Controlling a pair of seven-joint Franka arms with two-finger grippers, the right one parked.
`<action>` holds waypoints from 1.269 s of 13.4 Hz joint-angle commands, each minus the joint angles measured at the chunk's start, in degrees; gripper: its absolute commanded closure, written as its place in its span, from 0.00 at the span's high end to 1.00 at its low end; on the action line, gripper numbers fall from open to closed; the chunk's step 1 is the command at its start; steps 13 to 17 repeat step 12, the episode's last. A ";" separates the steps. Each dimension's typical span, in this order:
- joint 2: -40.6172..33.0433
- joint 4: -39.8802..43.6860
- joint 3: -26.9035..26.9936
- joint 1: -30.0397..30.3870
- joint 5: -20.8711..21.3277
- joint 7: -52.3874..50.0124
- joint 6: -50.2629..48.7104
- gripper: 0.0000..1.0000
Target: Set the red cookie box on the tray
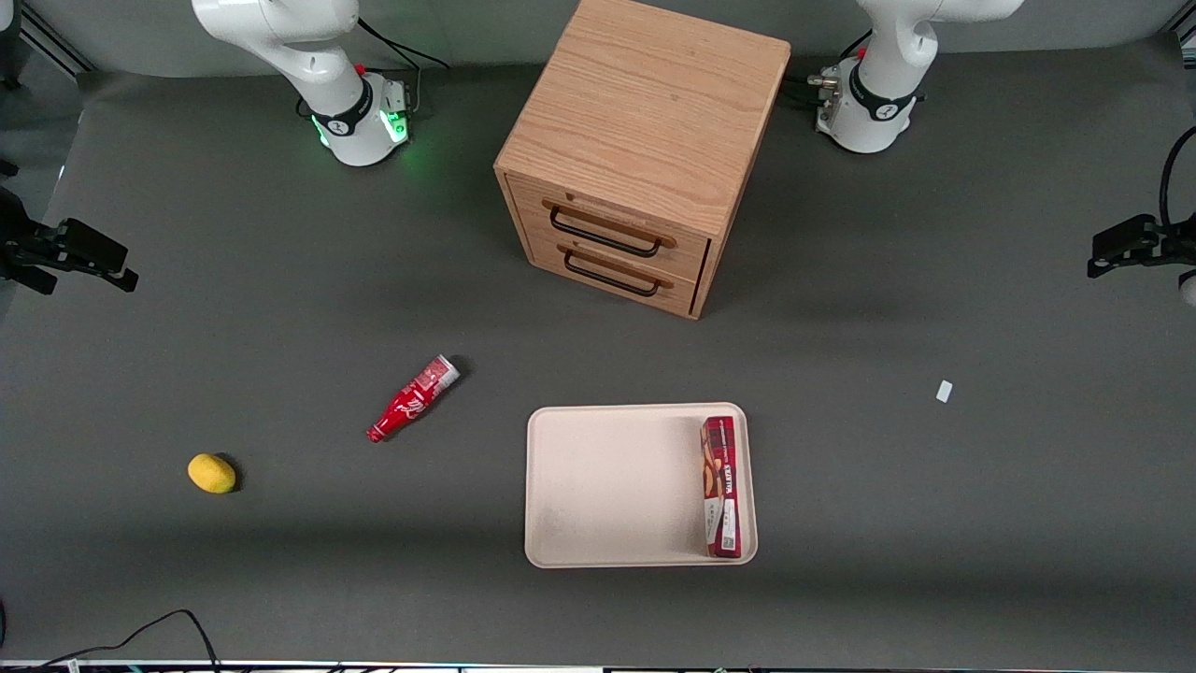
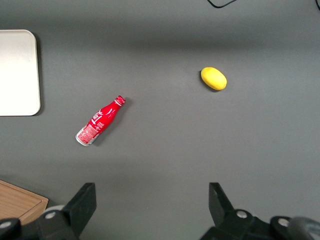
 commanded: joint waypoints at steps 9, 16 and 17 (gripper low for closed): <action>-1.05 0.48 0.47 -2.87 1.04 -6.00 -2.95 1.00; -1.05 0.75 0.47 -2.87 1.04 -5.91 -2.95 1.00; -1.05 0.75 0.47 -2.87 1.04 -5.91 -2.95 1.00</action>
